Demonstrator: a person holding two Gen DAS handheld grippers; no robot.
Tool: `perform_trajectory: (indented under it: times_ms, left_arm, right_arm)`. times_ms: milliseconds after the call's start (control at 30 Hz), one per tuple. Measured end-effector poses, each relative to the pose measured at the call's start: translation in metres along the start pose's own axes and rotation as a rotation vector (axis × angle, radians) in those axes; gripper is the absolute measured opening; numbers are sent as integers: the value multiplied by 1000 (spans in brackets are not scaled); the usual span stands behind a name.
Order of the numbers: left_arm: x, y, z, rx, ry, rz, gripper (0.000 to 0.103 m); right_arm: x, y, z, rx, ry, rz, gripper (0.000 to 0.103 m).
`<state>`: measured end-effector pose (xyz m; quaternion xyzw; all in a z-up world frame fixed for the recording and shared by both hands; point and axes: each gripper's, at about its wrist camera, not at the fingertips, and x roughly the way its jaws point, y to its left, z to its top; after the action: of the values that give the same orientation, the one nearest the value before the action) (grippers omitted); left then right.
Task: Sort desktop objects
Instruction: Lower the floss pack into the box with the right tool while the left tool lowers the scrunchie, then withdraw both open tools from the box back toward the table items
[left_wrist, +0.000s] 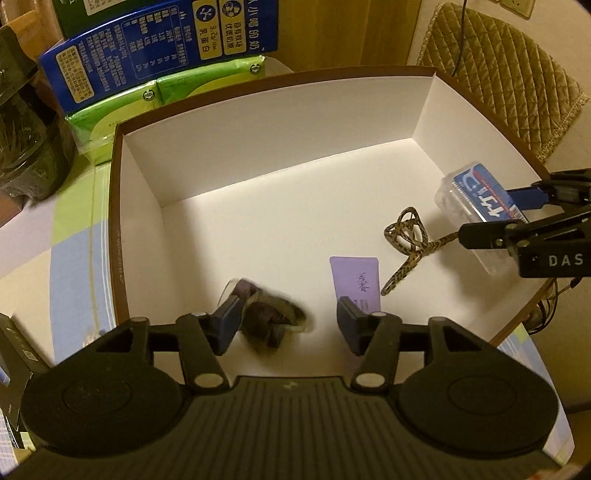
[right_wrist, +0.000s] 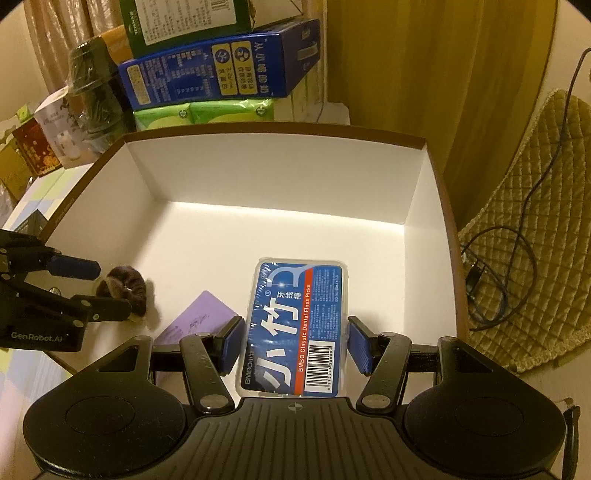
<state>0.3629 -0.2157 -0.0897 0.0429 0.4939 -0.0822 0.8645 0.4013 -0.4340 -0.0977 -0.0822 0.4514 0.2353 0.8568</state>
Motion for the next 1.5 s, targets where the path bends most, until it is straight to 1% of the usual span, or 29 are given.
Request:
perform_trajectory:
  times_ms: [200,333,433,467,500,533,567,600,667,733,800,900,1200,1500]
  left_arm:
    - [-4,0,0,-1,-5,-7,55]
    - [-9,-2,0,3,-17,-14,61]
    - [-12,-4,-1,10,-30,-3,69]
    - [-14,-4,-1,10,-34,0,69]
    - [-16,-3,-2,8,-37,-4,69]
    - [-17,-2,-2,5,-38,-8,69]
    - [-19,-2,-3,2,-40,-12,71]
    - [-22,-1,-4,1,-42,-13,72]
    - [-28,-1,-6,0,-53,-4,76]
    - [-34,2,-8,-4,-62,-3,79]
    - [-42,4,-10,-11,-75,-3,82]
    - [-59,7,-16,-17,-102,8,86]
    - [-108,14,-42,-63,-166,7,87]
    - [-145,22,-78,-89,-197,34,87]
  right_arm:
    - [4,4,1,-18,13,-9,56]
    - [5,7,1,-38,3,-13,56]
    - [3,8,1,-43,-12,-14,57]
    - [1,8,1,-42,-15,-10,58]
    - [-2,8,1,-39,-21,-7,62]
    - [-6,7,0,-34,-29,-4,70]
    - [-9,7,-1,-32,-35,-3,74]
    - [-14,8,-1,-33,-45,-2,77]
    - [-23,8,-4,-35,-66,5,80]
    - [-32,9,-6,-26,-76,16,89]
    - [-39,11,-10,-16,-89,24,95]
    - [-52,15,-18,-8,-114,41,101]
    - [-90,37,-39,12,-164,74,101]
    - [-115,64,-59,33,-175,99,101]
